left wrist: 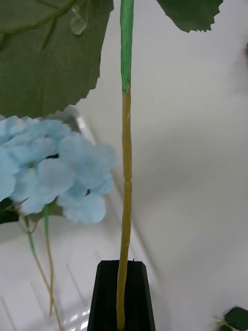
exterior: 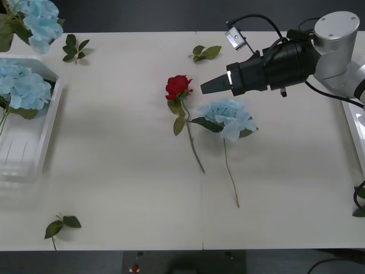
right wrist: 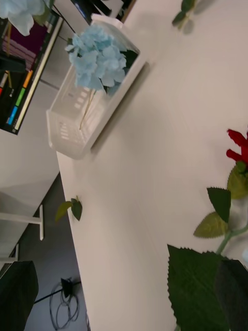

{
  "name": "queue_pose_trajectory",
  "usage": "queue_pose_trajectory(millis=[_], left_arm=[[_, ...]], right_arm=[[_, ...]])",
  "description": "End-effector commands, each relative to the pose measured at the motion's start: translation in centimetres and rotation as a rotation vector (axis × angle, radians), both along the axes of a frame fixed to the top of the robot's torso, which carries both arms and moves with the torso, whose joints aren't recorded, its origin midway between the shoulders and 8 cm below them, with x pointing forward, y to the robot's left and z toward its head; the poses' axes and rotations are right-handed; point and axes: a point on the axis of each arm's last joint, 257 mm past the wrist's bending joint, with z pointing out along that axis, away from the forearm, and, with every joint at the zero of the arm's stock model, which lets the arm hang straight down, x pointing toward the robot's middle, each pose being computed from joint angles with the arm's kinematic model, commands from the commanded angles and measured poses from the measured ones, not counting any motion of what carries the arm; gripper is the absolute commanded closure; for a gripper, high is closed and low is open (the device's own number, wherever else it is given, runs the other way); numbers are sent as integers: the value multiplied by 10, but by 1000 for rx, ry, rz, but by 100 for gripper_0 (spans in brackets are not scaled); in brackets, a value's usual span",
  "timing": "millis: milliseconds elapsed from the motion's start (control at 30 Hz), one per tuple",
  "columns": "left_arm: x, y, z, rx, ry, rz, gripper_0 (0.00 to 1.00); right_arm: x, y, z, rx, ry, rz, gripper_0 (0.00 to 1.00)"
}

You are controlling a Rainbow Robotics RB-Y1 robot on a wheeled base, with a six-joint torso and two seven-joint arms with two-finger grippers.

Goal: Put the red flowers into the right box and the blue flowers into the left box

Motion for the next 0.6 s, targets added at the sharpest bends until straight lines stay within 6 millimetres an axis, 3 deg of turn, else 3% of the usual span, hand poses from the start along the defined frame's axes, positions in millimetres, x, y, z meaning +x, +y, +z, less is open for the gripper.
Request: queue_pose_trajectory(millis=[33, 133, 300, 467, 600], left_arm=[[-8, 55, 30, 120, -79, 196, 100], [-15, 83, 31, 178, -90, 305, 100], [-21, 132, 34, 285, -116, 457, 100], [-28, 157, 31, 343, -98, 535, 100], [-33, 171, 12, 359, -38, 578, 100]], right_arm=[[-4, 0, 22, -113, -26, 21, 0], [-16, -6, 12, -198, 61, -3, 0], [-33, -33, -2, -332, 201, -93, 0], [-48, -56, -17, -428, 287, -207, 0], [-61, -68, -34, -480, 295, -315, 0]])
